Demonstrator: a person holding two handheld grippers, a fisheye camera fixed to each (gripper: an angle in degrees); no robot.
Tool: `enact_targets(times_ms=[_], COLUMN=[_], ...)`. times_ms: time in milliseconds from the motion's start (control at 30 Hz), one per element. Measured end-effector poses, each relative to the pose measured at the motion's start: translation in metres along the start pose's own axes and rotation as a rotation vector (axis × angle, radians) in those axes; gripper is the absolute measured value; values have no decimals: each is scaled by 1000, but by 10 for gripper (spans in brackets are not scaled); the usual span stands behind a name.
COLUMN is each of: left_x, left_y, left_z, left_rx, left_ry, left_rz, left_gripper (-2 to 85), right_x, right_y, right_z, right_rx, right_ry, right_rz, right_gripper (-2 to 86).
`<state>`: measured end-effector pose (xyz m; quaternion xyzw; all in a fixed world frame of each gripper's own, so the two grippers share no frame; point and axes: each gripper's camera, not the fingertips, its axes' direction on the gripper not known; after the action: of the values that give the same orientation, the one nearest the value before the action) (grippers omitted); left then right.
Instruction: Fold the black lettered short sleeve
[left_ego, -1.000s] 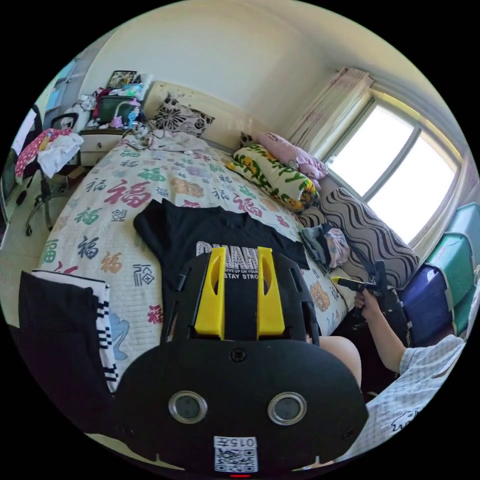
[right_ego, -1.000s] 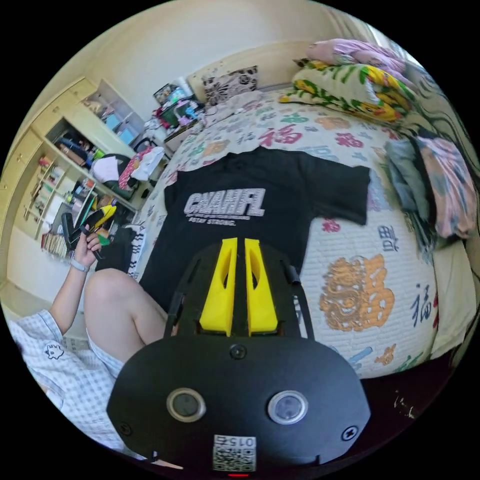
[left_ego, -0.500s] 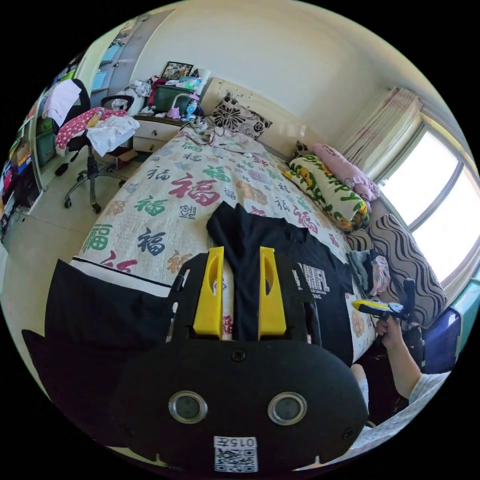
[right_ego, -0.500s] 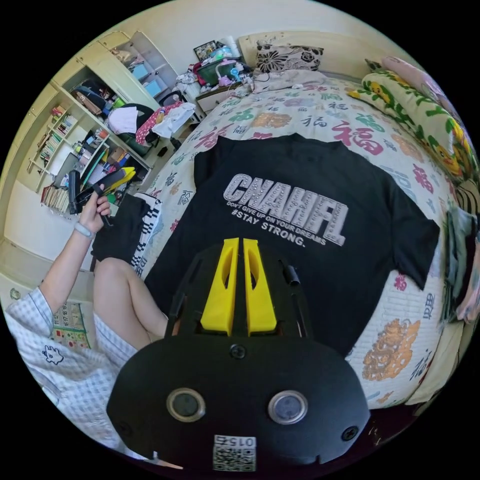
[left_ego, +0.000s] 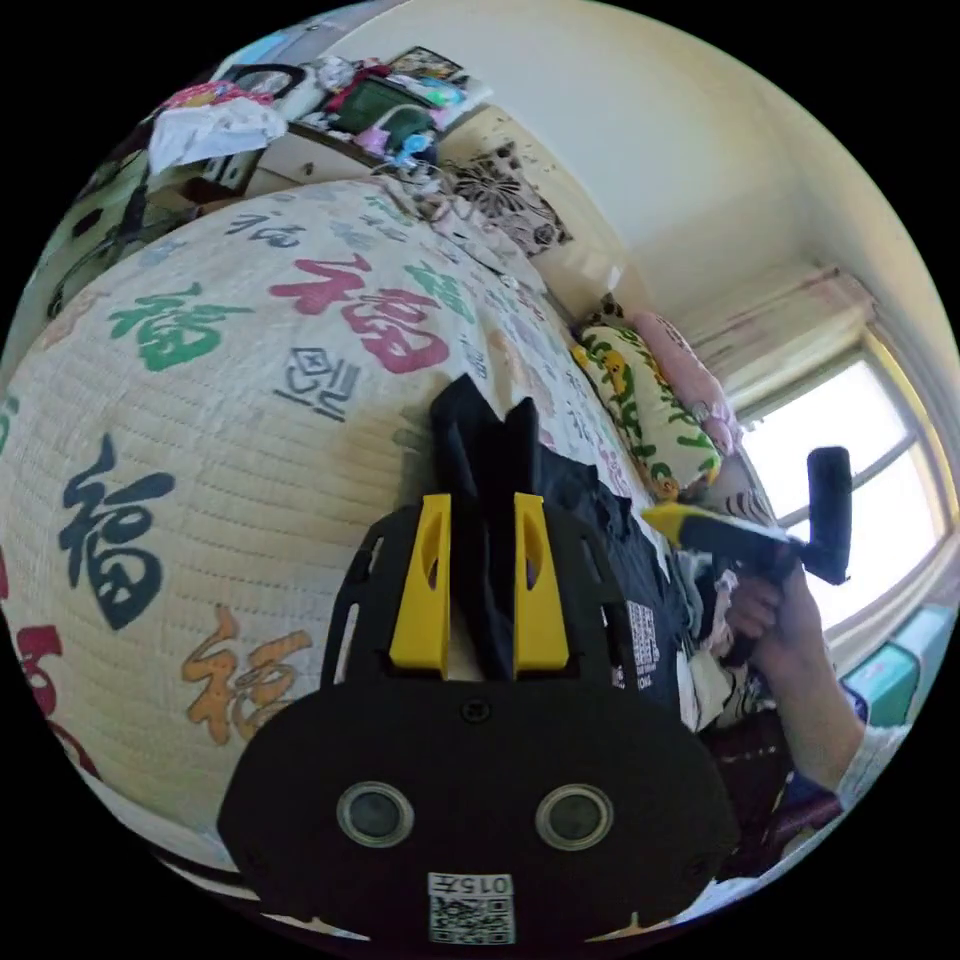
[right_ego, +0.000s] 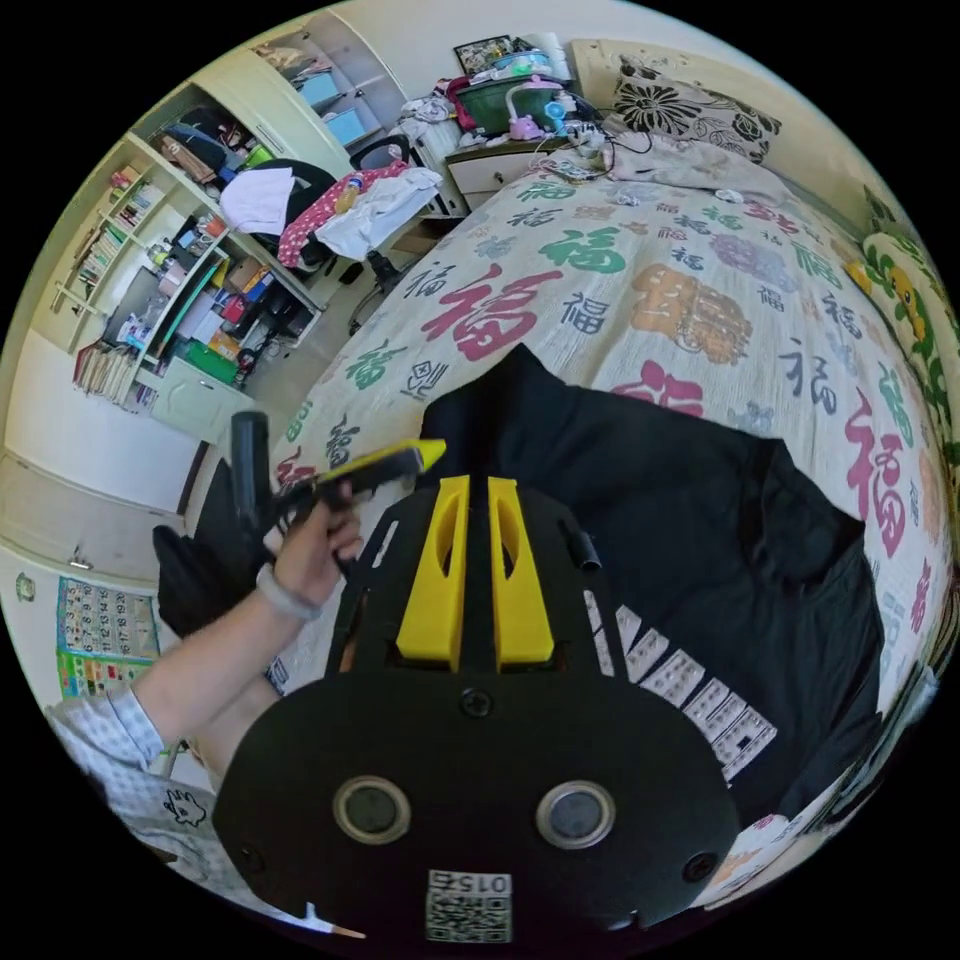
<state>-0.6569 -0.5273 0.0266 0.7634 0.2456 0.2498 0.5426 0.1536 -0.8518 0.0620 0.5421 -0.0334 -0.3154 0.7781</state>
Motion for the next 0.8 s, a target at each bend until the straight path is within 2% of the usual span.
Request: enact_targets(times_ms=[33, 133, 267, 400, 567, 667, 800], left_x=[34, 80, 83, 86, 92, 103, 114], left_y=[5, 22, 27, -3, -32, -47, -67], left_z=[7, 16, -24, -75, -76, -73, -66], left_rx=[-40, -148, -48, 86, 29, 34, -42], left_ry=[4, 49, 31, -75, -138, -111, -85], left_rz=[112, 220, 185, 152, 158, 153, 180], left_gripper=[101, 111, 110, 124, 139, 129, 47], right_x=[1, 1, 2, -9, -44, -51, -51], right_y=[-12, -37, -58, -73, -96, -110, -114], right_z=[15, 52, 100, 121, 147, 184, 214], right_rx=[-2, -29, -99, -54, -82, -234, -333], right_ry=[16, 55, 116, 125, 259, 259, 365], right_rz=[8, 12, 34, 18, -110, -105, -62], right_gripper=[48, 61, 73, 72, 70, 79, 40])
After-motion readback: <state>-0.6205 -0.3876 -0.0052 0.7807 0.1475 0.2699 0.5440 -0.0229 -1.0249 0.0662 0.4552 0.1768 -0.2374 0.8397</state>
